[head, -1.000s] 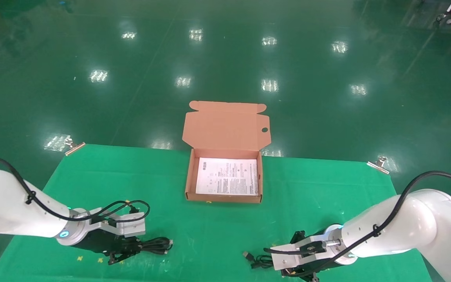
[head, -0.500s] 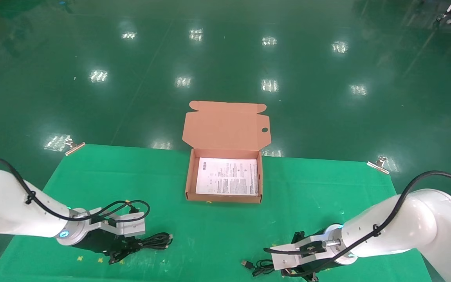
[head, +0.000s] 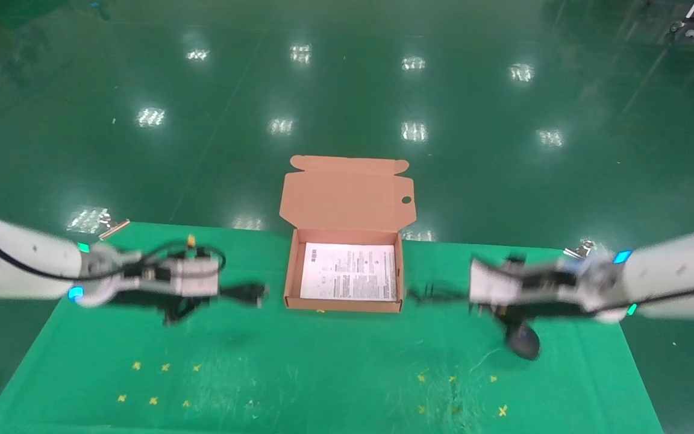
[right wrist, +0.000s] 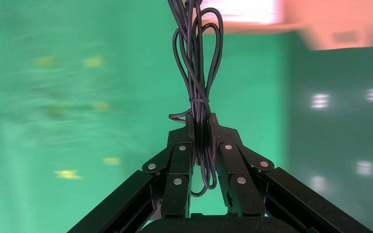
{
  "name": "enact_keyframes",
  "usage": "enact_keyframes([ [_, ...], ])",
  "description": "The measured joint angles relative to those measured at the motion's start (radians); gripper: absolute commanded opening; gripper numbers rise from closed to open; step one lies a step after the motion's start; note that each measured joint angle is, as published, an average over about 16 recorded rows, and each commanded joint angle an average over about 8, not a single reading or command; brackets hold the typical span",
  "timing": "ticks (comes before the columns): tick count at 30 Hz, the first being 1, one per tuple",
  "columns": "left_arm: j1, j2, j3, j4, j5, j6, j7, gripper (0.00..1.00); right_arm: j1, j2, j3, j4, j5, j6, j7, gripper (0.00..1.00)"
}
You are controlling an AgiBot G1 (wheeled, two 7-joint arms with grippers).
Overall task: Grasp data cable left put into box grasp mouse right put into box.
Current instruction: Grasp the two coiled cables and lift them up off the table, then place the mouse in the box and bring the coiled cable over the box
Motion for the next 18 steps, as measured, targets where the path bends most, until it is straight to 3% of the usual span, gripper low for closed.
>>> enact_keyframes([
  [8,-0.022,0.013,0.011,-0.218,0.200,-0.115,-0.134,0.00,0.129,-0.043,0.062,0.041,-0.008,0.069,0.039,0.00],
  [18,-0.054,0.078,0.010,-0.298,0.382,-0.180,-0.253,0.00,0.265,-0.231,0.101,-0.118,0.020,0.167,-0.040,0.00],
])
